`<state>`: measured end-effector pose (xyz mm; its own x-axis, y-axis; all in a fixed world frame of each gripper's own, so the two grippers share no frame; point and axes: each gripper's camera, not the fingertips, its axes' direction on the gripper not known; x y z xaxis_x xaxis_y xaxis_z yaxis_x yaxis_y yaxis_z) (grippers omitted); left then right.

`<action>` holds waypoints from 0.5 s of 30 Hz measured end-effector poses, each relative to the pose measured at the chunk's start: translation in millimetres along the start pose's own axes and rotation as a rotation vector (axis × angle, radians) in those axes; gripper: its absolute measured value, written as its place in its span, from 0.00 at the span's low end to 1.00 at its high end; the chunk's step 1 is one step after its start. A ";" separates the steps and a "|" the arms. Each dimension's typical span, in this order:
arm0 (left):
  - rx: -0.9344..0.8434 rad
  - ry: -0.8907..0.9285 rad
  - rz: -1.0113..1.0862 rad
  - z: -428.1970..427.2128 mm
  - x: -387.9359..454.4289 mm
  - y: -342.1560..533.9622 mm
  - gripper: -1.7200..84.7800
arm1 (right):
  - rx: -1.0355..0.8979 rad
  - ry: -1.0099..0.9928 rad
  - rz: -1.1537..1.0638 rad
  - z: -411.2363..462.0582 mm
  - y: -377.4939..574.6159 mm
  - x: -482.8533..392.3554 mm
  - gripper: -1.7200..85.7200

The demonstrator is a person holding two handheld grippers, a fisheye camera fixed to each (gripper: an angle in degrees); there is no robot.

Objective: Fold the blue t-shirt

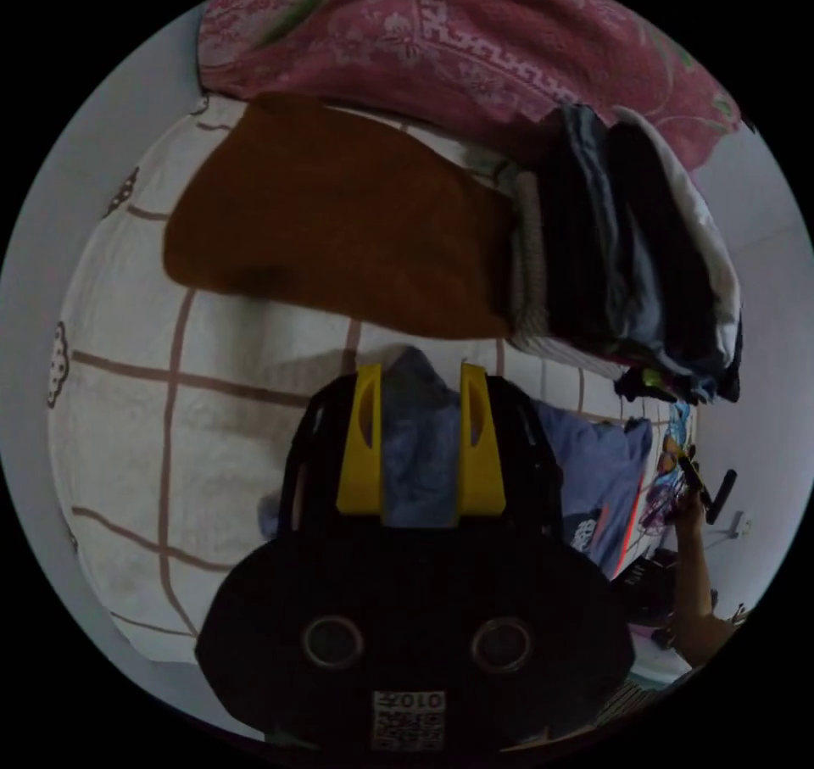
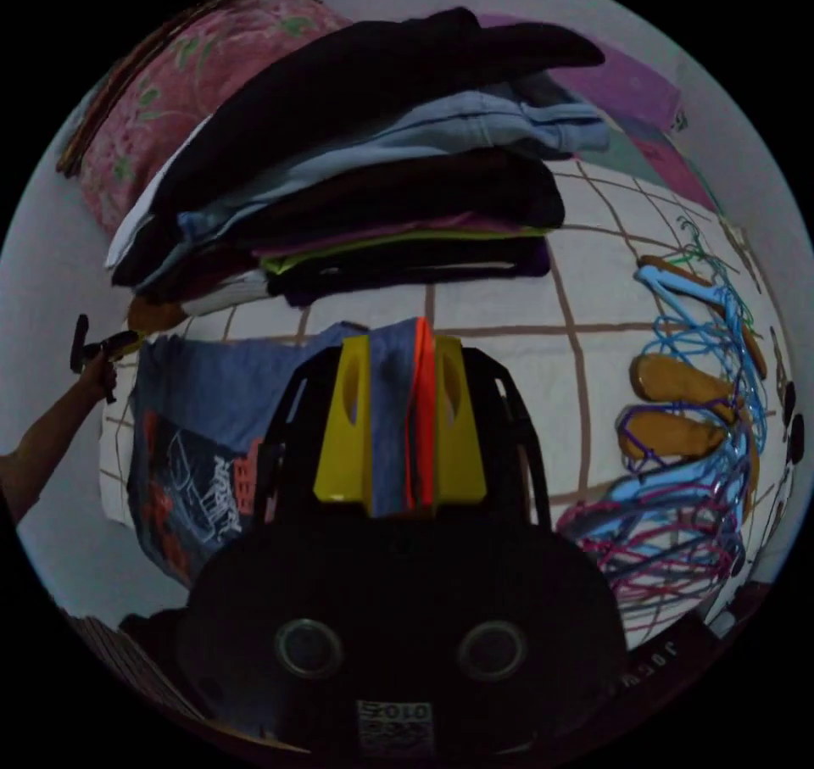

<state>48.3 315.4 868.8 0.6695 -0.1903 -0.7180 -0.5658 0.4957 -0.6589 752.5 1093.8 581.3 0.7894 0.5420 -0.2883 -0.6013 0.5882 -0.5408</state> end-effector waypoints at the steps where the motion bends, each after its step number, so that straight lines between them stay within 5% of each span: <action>1: -0.021 0.004 0.001 4.7 0.8 -6.2 0.16 | -0.007 -0.001 0.003 5.9 -7.3 0.9 0.14; 11: -0.137 0.158 0.089 24.0 11.8 -23.0 0.07 | -0.158 0.073 -0.037 78.3 -61.7 -12.5 0.08; 15: 0.081 0.223 0.140 -4.1 18.6 -15.4 0.04 | -0.135 0.183 -0.087 58.5 -71.5 -22.0 0.07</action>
<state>67.5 300.7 864.7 0.4601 -0.2928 -0.8382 -0.5986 0.5949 -0.5364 770.8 1075.0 672.5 0.8542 0.3674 -0.3679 -0.5177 0.5359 -0.6670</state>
